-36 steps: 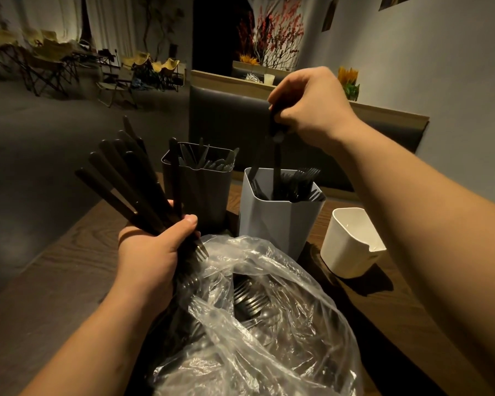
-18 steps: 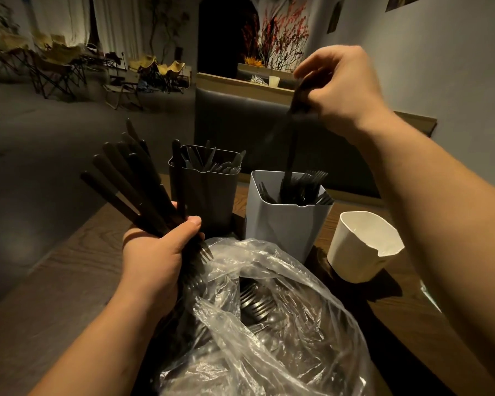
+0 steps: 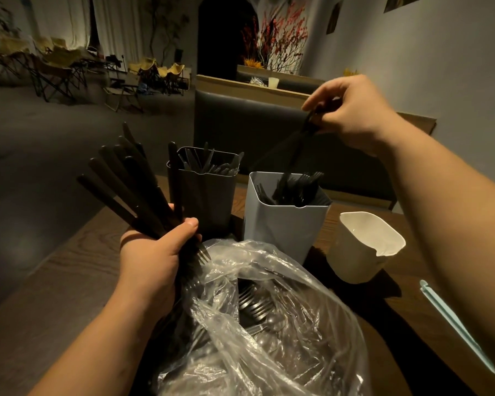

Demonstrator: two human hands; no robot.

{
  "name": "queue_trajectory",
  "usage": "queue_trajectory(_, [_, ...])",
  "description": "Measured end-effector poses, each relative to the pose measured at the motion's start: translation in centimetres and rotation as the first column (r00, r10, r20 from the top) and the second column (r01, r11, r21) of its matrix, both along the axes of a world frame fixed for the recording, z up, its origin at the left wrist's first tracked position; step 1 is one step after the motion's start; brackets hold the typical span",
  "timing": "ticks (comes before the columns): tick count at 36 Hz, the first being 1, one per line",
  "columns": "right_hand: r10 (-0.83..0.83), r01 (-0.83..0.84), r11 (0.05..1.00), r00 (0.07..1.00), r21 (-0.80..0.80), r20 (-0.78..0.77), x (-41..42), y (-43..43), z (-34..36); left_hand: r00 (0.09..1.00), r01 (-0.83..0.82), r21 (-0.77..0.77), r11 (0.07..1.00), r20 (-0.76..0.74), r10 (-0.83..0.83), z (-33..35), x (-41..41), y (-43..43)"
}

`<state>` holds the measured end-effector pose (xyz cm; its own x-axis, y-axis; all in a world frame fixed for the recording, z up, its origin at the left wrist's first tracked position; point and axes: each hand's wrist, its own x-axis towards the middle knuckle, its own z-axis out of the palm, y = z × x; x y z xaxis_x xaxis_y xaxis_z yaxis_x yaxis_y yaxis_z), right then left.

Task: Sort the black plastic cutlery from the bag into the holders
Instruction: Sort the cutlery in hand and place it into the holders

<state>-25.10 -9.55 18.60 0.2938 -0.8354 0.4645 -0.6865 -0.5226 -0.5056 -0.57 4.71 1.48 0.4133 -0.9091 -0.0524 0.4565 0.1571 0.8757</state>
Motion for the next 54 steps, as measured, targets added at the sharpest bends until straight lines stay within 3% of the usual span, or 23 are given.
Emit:
queue_trajectory(3, [0.029, -0.029, 0.997, 1.000, 0.072, -0.007, -0.7, 0.8, 0.4, 1.000, -0.003, -0.003, 1.000, -0.003, 0.003, 0.0, 0.0, -0.1])
queue_trajectory(5, [0.032, -0.022, 0.994, 0.995, 0.110, -0.094, -1.1, 1.1, 0.8, 1.000, -0.014, -0.003, 1.000, -0.005, 0.014, 0.0, 0.0, -0.2])
queue_trajectory(7, [0.021, -0.002, 0.995, 0.983, 0.105, -0.181, -1.2, 1.3, 1.0, 1.000, -0.020, 0.001, 1.000, -0.003, 0.020, 0.0, -0.1, -0.2])
queue_trajectory(12, [0.025, -0.010, 0.996, 0.983, 0.084, -0.180, -1.9, 1.6, 2.1, 1.000, -0.016, -0.003, 1.000, 0.000, 0.016, 0.0, 0.1, -0.1])
queue_trajectory(18, [0.001, 0.020, 0.998, 0.952, 0.064, -0.307, -2.8, 2.1, 2.5, 1.000, -0.024, -0.014, 1.000, 0.005, 0.024, 0.0, 0.1, -0.2])
queue_trajectory(24, [0.009, -0.002, 1.000, 0.946, 0.021, -0.324, 0.4, 1.3, 0.4, 1.000, -0.011, -0.007, 1.000, 0.024, 0.011, -0.2, 0.2, -0.2])
queue_trajectory(29, [0.060, -0.033, 0.997, 0.917, 0.076, -0.395, 2.6, 0.3, -0.9, 1.000, -0.025, -0.029, 0.999, 0.001, 0.025, -0.2, 0.2, -0.3])
queue_trajectory(38, [0.094, -0.061, 0.987, 0.969, 0.147, -0.227, 2.7, -0.8, -2.3, 1.000, -0.025, -0.038, 0.999, 0.004, 0.025, -0.3, 0.2, -0.3])
queue_trajectory(44, [0.166, -0.170, 0.984, 0.984, 0.050, 0.069, 2.3, -0.4, -1.8, 1.000, -0.021, -0.044, 0.999, -0.003, 0.020, -0.1, 0.2, -0.3])
queue_trajectory(48, [0.224, -0.221, 0.975, 0.965, -0.036, 0.139, 1.8, 0.2, 0.3, 1.000, -0.017, -0.049, 0.999, -0.003, 0.017, -0.1, 0.3, -0.3])
queue_trajectory(50, [0.213, -0.213, 0.977, 0.974, -0.011, 0.078, 1.8, 0.7, 0.9, 1.000, -0.025, -0.050, 0.998, -0.011, 0.025, -0.1, 0.4, -0.3])
queue_trajectory(54, [0.125, -0.115, 0.992, 0.973, 0.061, -0.196, 2.9, 0.9, -1.3, 0.999, -0.026, -0.049, 0.998, -0.028, 0.024, 0.0, 0.3, -0.3])
